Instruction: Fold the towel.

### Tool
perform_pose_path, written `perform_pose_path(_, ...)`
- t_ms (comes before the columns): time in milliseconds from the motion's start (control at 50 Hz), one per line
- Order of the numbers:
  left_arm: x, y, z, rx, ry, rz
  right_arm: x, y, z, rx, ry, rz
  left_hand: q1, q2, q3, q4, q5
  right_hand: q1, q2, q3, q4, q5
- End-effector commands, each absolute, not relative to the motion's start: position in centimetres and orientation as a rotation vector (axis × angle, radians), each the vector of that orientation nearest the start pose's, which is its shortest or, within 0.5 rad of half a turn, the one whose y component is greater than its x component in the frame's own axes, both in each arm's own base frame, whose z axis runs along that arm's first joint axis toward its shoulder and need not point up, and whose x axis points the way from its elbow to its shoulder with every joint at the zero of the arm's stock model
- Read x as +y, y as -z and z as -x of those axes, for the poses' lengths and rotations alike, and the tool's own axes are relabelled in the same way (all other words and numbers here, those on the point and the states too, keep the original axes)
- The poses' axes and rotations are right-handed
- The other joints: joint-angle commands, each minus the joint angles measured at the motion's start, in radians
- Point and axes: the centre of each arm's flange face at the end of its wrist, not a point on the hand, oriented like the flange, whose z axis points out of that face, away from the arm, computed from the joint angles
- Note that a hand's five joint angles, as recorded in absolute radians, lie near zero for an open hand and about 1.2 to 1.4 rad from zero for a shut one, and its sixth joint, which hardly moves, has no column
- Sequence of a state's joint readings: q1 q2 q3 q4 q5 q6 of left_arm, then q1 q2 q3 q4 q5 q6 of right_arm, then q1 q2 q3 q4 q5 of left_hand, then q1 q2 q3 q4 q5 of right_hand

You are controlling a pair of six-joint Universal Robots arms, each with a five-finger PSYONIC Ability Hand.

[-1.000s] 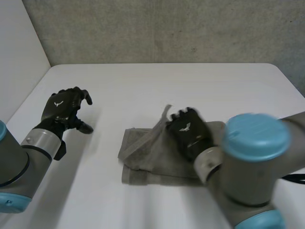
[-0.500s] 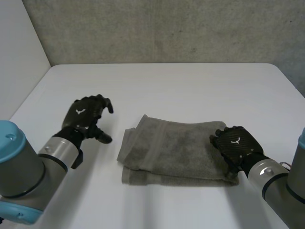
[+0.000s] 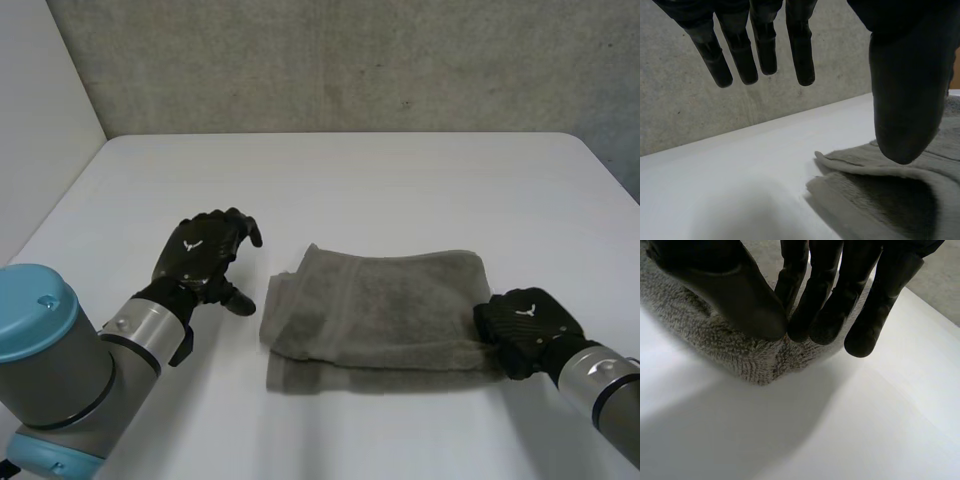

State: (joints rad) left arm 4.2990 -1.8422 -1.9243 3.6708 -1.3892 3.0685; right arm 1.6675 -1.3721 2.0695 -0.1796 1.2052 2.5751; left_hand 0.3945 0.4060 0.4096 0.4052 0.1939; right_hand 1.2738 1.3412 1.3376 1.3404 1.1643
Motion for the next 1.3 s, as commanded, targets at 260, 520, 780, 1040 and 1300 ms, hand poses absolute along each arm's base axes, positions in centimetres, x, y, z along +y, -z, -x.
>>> perform_pose_path(260,-26.3,-24.9,26.6,2.355,2.679,-0.599,-20.6,-23.7,-24.9,2.022,1.697,1.300,-0.043,-0.055,-0.058,-0.054,-0.017,0.122,0.055,0.059,0.056,0.057)
perform_pose_path(520,-25.2,-22.5,27.1,2.566,2.579,-0.490,-19.3,-18.4,-24.9,2.215,1.673,1.231,-0.046,-0.057,-0.061,-0.057,-0.020,-0.790,-0.857,-0.853,-0.856,-0.855)
perform_pose_path(780,-25.6,-21.1,27.2,2.617,2.516,-0.483,-21.5,-15.0,-18.0,2.334,1.599,1.044,-0.046,-0.057,-0.061,-0.057,-0.020,-0.816,-0.883,-0.880,-0.883,-0.881)
perform_pose_path(1040,-25.5,-20.5,27.2,2.635,2.490,-0.486,-21.7,-14.0,-17.6,2.340,1.638,1.084,-0.049,-0.060,-0.064,-0.060,-0.023,-0.123,-0.190,-0.186,-0.189,-0.188)
perform_pose_path(1300,-26.2,-22.4,27.4,2.571,2.579,-0.466,-23.3,-19.0,-18.2,2.256,1.763,1.096,-0.049,-0.060,-0.064,-0.060,-0.023,0.122,0.055,0.059,0.056,0.057)
